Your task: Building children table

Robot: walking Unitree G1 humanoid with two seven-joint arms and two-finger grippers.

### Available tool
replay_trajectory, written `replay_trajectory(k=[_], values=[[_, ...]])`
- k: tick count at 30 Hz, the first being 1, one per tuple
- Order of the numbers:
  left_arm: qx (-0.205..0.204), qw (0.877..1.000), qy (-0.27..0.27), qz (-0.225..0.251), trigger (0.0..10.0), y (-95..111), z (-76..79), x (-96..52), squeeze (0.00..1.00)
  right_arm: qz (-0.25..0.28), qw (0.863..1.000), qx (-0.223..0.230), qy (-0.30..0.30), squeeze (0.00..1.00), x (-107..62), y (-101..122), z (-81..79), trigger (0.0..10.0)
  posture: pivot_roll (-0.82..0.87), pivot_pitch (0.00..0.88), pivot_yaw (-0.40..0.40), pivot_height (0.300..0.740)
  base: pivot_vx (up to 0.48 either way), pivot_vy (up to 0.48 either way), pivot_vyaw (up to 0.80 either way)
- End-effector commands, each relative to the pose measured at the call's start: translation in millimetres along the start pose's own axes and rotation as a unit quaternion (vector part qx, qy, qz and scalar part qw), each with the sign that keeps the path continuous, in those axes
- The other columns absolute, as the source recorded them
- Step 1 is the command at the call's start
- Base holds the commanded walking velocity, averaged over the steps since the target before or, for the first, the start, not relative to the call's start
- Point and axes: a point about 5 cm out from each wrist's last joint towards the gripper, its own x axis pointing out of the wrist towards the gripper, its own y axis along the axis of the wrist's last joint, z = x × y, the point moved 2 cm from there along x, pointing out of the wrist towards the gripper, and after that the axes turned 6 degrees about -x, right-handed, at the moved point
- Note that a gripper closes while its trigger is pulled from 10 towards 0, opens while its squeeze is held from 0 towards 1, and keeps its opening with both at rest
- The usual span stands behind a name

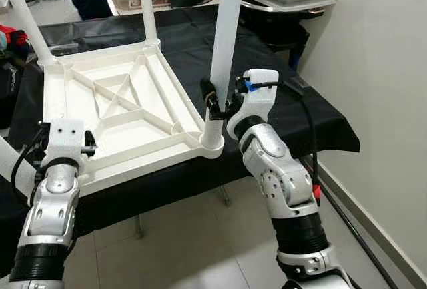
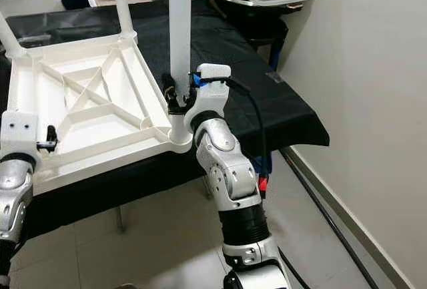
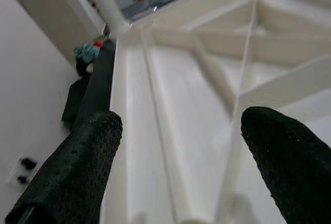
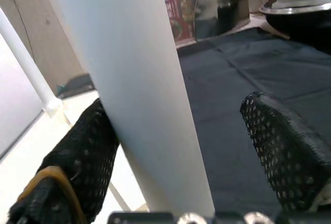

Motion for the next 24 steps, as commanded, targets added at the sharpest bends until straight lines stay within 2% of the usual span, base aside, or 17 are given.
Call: replay_trajectory(k=[1,3,4,5,6,7,10,11,12,13,14,16,17,19,20,22,24], values=[[-0.006,1.0,-0.014,0.014,10.0,5.9,6.6,-1.0,0.0,0.004,0.999,0.042,0.008,0.0,-2.3,-1.4,-11.7,10.0,0.1,0.05,-0.039,0.74,0.0,0.0,0.0],[-0.034,0.995,-0.075,0.051,10.0,22.1,29.5,-2.2,0.0,-0.003,0.998,0.051,0.028,0.0,-6.5,-7.0,-13.9,10.0,0.11,0.052,-0.045,0.74,0.0,0.0,0.0],[-0.034,0.995,-0.075,0.051,10.0,22.1,29.5,-2.2,0.0,-0.003,0.998,0.051,0.028,0.0,-6.5,-7.0,-13.9,10.0,0.11,0.052,-0.045,0.74,0.0,0.0,0.0],[-0.074,0.985,-0.136,0.075,10.0,36.7,53.9,-7.8,0.0,-0.007,0.998,0.049,0.038,0.0,-11.9,-13.1,-10.9,10.0,0.1,0.051,-0.049,0.74,0.0,0.0,0.0],[-0.074,0.985,-0.136,0.075,10.0,36.7,53.9,-7.8,0.0,-0.007,0.998,0.049,0.038,0.0,-11.9,-13.1,-10.9,10.0,0.1,0.051,-0.049,0.74,0.0,0.0,0.0],[-0.084,0.979,-0.165,0.09,10.0,43.9,65.5,-12.0,0.0,-0.008,0.998,0.045,0.036,0.0,-14.7,-15.4,-7.2,10.0,0.11,0.052,-0.045,0.74,0.0,0.0,0.0],[-0.089,0.974,-0.181,0.099,10.0,48.0,72.1,-14.8,0.0,-0.008,0.998,0.043,0.034,0.0,-16.4,-16.6,-4.7,10.0,0.11,0.052,-0.045,0.74,0.0,0.0,0.0],[-0.093,0.968,-0.207,0.109,10.0,52.7,83.8,-19.9,0.0,-0.01,0.999,0.038,0.03,0.0,-19.8,-18.4,1.1,10.0,0.1,0.052,-0.043,0.74,0.0,0.0,0.0],[-0.093,0.968,-0.207,0.109,10.0,52.7,83.8,-19.9,0.0,-0.01,0.999,0.038,0.03,0.0,-19.8,-18.4,1.1,10.0,0.1,0.052,-0.043,0.74,0.0,0.0,0.0],[-0.089,0.961,-0.232,0.124,10.0,57.8,96.0,-26.2,0.0,-0.012,0.999,0.035,0.027,0.0,-23.9,-20.4,7.9,10.0,0.09,0.054,-0.035,0.74,0.0,0.0,0.0],[-0.089,0.961,-0.232,0.124,10.0,57.8,96.0,-26.2,0.0,-0.012,0.999,0.035,0.027,0.0,-23.9,-20.4,7.9,10.0,0.09,0.054,-0.035,0.74,0.0,0.0,0.0],[-0.092,0.945,-0.279,0.141,10.0,63.8,117.9,-38.2,0.0,-0.012,0.999,0.027,0.013,0.0,-32.9,-21.3,23.8,10.0,0.09,0.057,-0.033,0.74,0.0,0.0,0.0],[-0.092,0.945,-0.279,0.141,10.0,63.8,117.9,-38.2,0.0,-0.012,0.999,0.027,0.013,0.0,-32.9,-21.3,23.8,10.0,0.09,0.057,-0.033,0.74,0.0,0.0,0.0],[-0.105,0.936,-0.302,0.146,10.0,66.2,129.7,-44.9,0.0,-0.013,1.0,0.023,0.012,0.0,-43.5,-22.6,36.2,10.0,0.09,0.059,-0.028,0.74,0.0,0.0,0.0],[-0.105,0.936,-0.302,0.146,10.0,66.2,129.7,-44.9,0.0,-0.013,1.0,0.023,0.012,0.0,-43.5,-22.6,36.2,10.0,0.09,0.059,-0.028,0.74,0.0,0.0,0.0],[-0.122,0.929,-0.32,0.143,10.0,67.5,135.6,-50.6,0.0,-0.027,0.999,0.019,0.028,0.0,-58.5,-30.4,45.1,10.0,0.09,0.059,-0.028,0.74,0.0,0.0,0.0],[-0.127,0.926,-0.327,0.142,10.0,68.2,137.3,-52.6,0.0,-0.031,0.999,0.019,0.034,0.0,-63.2,-32.6,47.4,10.0,0.08,0.059,-0.026,0.74,0.0,0.0,0.0]])
